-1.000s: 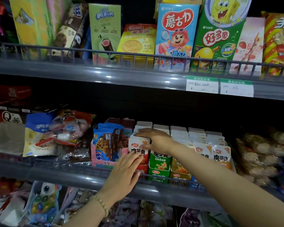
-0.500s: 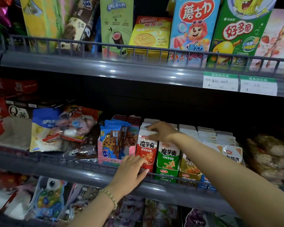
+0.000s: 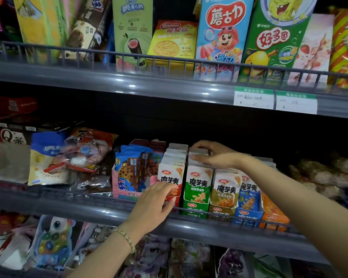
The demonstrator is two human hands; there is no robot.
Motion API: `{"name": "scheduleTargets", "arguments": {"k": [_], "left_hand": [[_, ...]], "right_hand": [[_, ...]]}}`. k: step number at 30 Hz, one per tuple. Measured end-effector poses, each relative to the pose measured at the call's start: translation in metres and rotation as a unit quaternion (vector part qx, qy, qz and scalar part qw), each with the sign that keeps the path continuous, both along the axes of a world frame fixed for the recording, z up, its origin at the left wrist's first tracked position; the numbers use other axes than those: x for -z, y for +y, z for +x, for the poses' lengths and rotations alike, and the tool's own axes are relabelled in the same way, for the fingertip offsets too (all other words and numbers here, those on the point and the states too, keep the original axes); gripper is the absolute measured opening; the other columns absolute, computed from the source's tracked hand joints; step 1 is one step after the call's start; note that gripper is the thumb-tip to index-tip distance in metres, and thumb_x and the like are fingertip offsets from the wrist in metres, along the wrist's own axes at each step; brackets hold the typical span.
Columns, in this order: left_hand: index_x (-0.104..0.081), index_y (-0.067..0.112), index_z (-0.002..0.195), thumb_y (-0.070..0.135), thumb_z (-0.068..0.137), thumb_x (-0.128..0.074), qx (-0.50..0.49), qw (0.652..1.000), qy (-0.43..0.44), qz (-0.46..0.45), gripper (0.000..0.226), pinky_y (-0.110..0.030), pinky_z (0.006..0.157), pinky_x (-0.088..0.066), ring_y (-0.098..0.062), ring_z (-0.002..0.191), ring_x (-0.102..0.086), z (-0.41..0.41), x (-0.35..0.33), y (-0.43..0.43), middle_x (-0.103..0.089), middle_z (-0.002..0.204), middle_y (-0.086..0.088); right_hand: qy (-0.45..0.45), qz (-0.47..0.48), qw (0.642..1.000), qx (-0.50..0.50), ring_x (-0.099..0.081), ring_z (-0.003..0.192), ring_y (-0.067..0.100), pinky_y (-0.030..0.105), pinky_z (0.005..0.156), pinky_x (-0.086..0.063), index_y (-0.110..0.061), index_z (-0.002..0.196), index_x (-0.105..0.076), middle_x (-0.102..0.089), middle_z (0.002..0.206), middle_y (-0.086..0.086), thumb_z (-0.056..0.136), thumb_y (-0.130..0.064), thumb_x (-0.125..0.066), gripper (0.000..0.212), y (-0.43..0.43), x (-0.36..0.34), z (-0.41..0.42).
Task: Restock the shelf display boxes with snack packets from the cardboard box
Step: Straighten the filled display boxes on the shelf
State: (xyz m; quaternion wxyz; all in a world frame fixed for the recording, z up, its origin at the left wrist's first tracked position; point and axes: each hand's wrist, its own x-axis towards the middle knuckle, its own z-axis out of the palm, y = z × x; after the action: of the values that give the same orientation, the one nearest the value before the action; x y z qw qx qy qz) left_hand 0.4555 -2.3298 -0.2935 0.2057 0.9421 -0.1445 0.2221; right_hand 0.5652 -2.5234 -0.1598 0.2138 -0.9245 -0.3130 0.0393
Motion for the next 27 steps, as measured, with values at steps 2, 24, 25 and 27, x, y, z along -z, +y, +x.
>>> {"name": "scheduleTargets", "arguments": {"k": [2, 24, 25, 27], "left_hand": [[-0.042, 0.031, 0.132, 0.038, 0.099, -0.040, 0.024, 1.000, 0.014, 0.013, 0.035, -0.019, 0.108, -0.028, 0.002, 0.122, -0.038, 0.000, -0.004, -0.009, -0.045, 0.129, 0.017], [-0.037, 0.027, 0.139, 0.042, 0.102, -0.028, 0.081, 0.978, 0.131, 0.137, 0.042, -0.029, 0.105, -0.030, -0.012, 0.122, -0.043, 0.013, -0.012, -0.047, -0.050, 0.134, 0.004], [-0.037, 0.027, 0.139, 0.042, 0.102, -0.027, 0.081, 0.978, 0.131, 0.140, 0.042, -0.029, 0.104, -0.031, -0.013, 0.122, -0.043, 0.012, -0.012, -0.048, -0.051, 0.133, 0.003], [-0.036, 0.025, 0.141, 0.043, 0.102, -0.026, 0.078, 0.978, 0.130, 0.146, 0.044, -0.029, 0.103, -0.031, -0.014, 0.120, -0.043, 0.011, -0.013, -0.048, -0.052, 0.131, 0.001]], "right_hand": [[0.019, -0.054, 0.998, 0.015, -0.033, 0.136, 0.015, 0.025, 0.105, -0.030, -0.028, 0.142, -0.033, -0.033, 0.150, -0.005, 0.083, -0.052, -0.063, 0.071, -0.011, 0.001, 0.001], [-0.079, -0.177, 0.981, 0.010, -0.055, 0.109, 0.025, 0.038, 0.090, -0.049, -0.024, 0.140, -0.030, -0.057, 0.125, 0.009, 0.071, -0.044, -0.077, 0.086, -0.009, 0.040, -0.011], [-0.104, -0.174, 0.979, 0.000, -0.057, 0.099, 0.024, 0.038, 0.083, -0.051, -0.023, 0.137, -0.032, -0.061, 0.114, 0.009, 0.071, -0.043, -0.077, 0.082, -0.010, 0.040, -0.015], [-0.144, -0.163, 0.976, -0.011, -0.055, 0.089, 0.022, 0.035, 0.073, -0.049, -0.023, 0.133, -0.035, -0.063, 0.097, 0.007, 0.072, -0.042, -0.076, 0.076, -0.010, 0.041, -0.017]]}}
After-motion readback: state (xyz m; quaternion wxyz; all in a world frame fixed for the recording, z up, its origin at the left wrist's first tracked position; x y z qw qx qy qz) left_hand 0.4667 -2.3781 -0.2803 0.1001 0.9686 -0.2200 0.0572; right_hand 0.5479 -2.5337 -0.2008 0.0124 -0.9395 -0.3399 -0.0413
